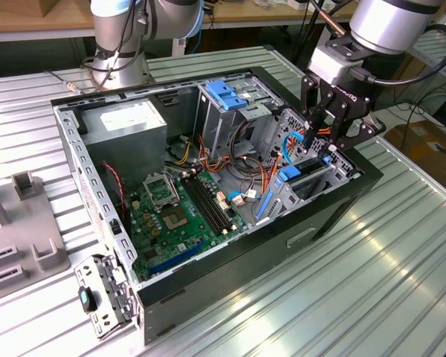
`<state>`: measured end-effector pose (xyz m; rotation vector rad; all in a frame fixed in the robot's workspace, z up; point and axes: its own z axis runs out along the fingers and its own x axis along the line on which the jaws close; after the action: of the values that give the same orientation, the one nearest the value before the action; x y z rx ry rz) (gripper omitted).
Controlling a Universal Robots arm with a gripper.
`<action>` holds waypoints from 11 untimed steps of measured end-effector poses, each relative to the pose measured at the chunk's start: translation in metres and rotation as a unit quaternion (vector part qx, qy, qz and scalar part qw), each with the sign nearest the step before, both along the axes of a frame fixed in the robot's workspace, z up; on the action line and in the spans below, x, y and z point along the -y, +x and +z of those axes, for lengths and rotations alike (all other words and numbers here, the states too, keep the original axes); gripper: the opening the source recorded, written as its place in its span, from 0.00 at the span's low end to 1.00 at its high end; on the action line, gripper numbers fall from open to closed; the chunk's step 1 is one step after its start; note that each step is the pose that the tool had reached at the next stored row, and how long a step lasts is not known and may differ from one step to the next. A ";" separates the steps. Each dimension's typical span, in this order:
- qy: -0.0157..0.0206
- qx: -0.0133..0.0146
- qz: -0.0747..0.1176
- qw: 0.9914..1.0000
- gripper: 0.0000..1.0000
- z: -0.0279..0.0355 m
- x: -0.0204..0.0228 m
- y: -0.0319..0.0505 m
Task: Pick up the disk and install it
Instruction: 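Insert the first disk wire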
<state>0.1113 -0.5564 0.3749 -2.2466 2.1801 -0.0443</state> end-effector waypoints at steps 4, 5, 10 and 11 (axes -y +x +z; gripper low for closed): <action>0.000 0.000 0.000 1.000 0.42 0.0000 0.0000 -0.0001; 0.000 0.000 0.000 1.000 0.42 0.0000 0.0000 -0.0001; 0.000 0.000 0.000 1.000 0.42 0.0000 -0.0015 -0.0001; 0.000 0.000 0.000 1.000 0.42 0.0001 -0.0026 -0.0001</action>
<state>0.1112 -0.5538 0.3751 -2.2467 2.1802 -0.0444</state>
